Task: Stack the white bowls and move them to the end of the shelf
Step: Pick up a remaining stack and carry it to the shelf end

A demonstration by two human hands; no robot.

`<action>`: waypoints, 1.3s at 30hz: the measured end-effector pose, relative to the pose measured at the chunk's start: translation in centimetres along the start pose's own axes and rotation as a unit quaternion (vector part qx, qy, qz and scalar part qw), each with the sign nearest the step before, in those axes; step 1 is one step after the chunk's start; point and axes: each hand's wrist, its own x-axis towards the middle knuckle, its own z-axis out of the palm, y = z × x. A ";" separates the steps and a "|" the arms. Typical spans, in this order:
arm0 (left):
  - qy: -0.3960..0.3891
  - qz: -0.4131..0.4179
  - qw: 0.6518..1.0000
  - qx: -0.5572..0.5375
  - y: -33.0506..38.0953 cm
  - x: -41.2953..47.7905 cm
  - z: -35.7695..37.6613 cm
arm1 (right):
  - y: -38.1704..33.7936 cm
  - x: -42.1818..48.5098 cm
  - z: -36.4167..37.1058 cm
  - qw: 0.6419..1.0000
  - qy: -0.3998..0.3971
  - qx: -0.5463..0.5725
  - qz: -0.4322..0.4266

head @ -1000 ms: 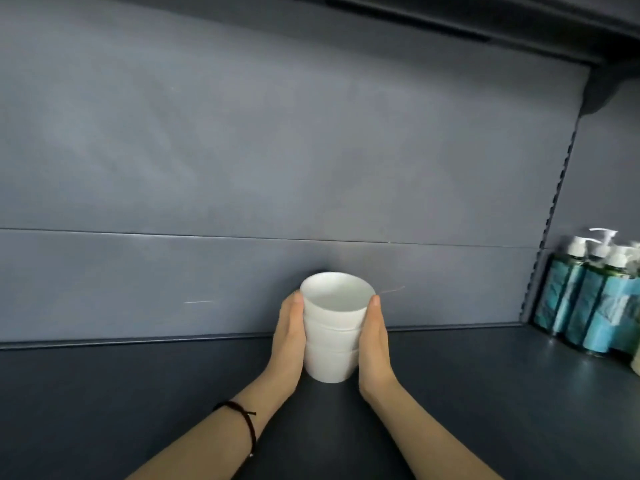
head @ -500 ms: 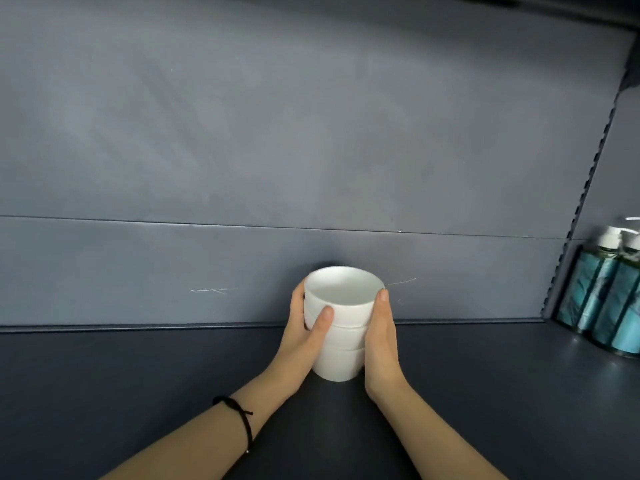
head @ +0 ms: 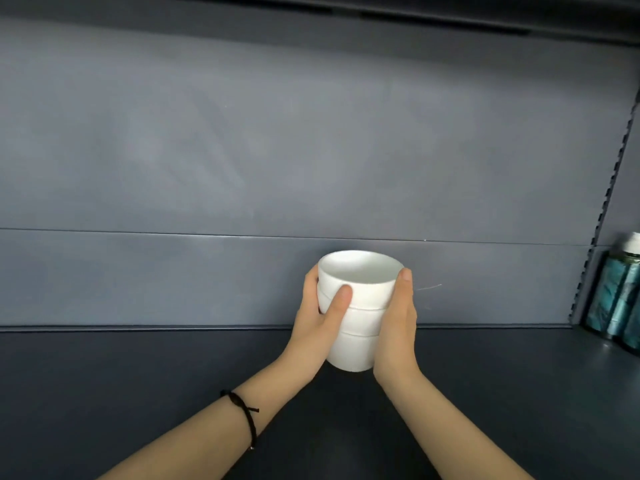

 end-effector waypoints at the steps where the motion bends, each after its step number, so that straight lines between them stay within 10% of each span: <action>1: 0.005 0.002 1.000 -0.004 0.9 -0.4 -0.9 | -0.4 -0.6 1.0 1.000 -0.010 -0.002 0.001; 25: 0.396 0.047 0.898 0.185 19.3 -23.7 -44.4 | 3.9 -31.9 43.3 0.923 -0.356 0.045 0.141; 39: 0.462 0.050 0.857 0.223 21.2 -26.1 -62.8 | 9.6 -38.7 60.7 0.884 -0.429 0.074 0.171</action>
